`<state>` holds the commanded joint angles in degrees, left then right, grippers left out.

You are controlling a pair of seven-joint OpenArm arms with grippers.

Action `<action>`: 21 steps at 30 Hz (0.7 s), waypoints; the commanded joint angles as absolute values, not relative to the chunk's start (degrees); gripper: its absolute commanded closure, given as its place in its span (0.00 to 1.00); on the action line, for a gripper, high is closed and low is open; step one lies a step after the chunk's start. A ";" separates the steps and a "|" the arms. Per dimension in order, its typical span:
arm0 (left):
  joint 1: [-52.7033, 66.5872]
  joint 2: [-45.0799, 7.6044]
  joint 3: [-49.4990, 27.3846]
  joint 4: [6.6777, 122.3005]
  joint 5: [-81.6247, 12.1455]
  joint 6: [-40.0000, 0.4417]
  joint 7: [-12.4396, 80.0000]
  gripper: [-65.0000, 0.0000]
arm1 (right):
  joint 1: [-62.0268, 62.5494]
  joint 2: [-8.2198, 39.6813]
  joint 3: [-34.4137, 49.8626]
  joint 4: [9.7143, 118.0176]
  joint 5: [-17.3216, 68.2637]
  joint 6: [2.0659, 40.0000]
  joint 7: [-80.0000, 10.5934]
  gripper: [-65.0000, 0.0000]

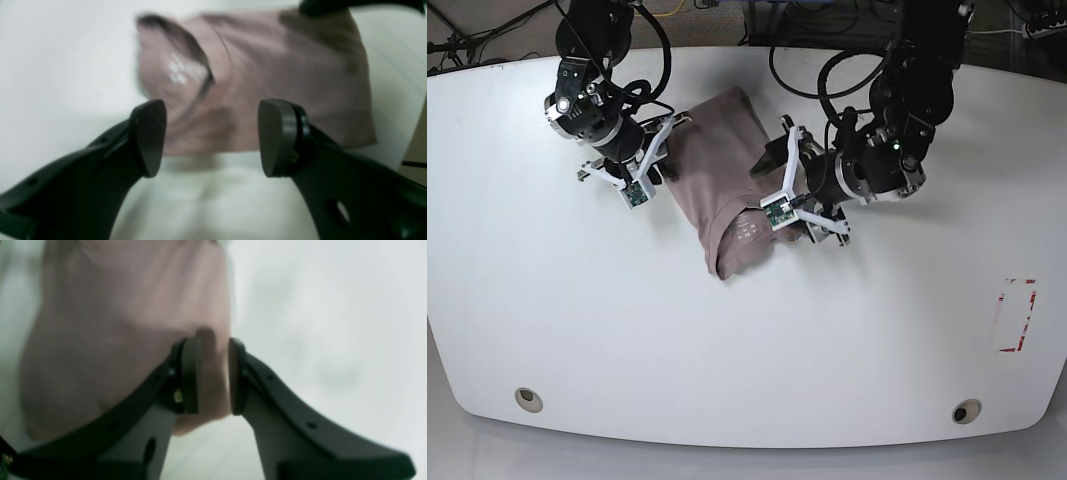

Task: Fold the T-shirt properly
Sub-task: 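Grasp the folded shirt's edges with both grippers and square it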

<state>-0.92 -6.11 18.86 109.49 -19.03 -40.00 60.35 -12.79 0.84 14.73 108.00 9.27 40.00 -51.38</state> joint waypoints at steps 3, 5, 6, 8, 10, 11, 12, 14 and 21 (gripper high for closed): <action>0.57 -6.11 18.95 107.56 -19.03 -40.00 58.15 0.45 | -12.79 1.71 14.73 105.27 9.27 40.00 -50.24 0.81; 1.19 -6.20 18.95 105.80 -19.03 -40.00 56.13 0.50 | -12.79 1.80 14.73 104.04 9.27 40.00 -49.01 0.81; 1.45 -6.46 18.95 103.52 -19.03 -40.00 54.55 0.53 | -13.32 1.80 14.73 102.99 9.27 40.00 -48.31 0.81; 1.19 -6.64 18.86 100.44 -18.95 -40.00 53.32 0.56 | -13.93 1.89 14.64 101.76 9.27 40.00 -47.52 0.81; 0.04 -8.40 18.86 95.69 -18.95 -40.00 52.70 0.58 | -14.46 1.89 14.64 100.70 9.27 40.00 -46.55 0.81; -0.66 -8.75 18.86 94.64 -19.03 -40.00 52.70 0.58 | -14.64 1.80 14.55 100.53 9.27 40.00 -46.37 0.81; -1.98 -9.54 18.95 92.70 -19.12 -40.00 52.70 0.59 | -14.99 1.63 13.85 100.44 9.27 40.00 -46.02 0.81; -3.30 -10.42 18.77 90.95 -19.21 -40.00 52.70 0.59 | -15.87 1.63 11.74 100.44 9.27 40.00 -45.76 0.81; -6.46 -15.43 18.59 90.86 -19.30 -40.00 52.70 0.59 | -16.84 -0.13 6.11 100.88 9.27 39.87 -45.76 0.82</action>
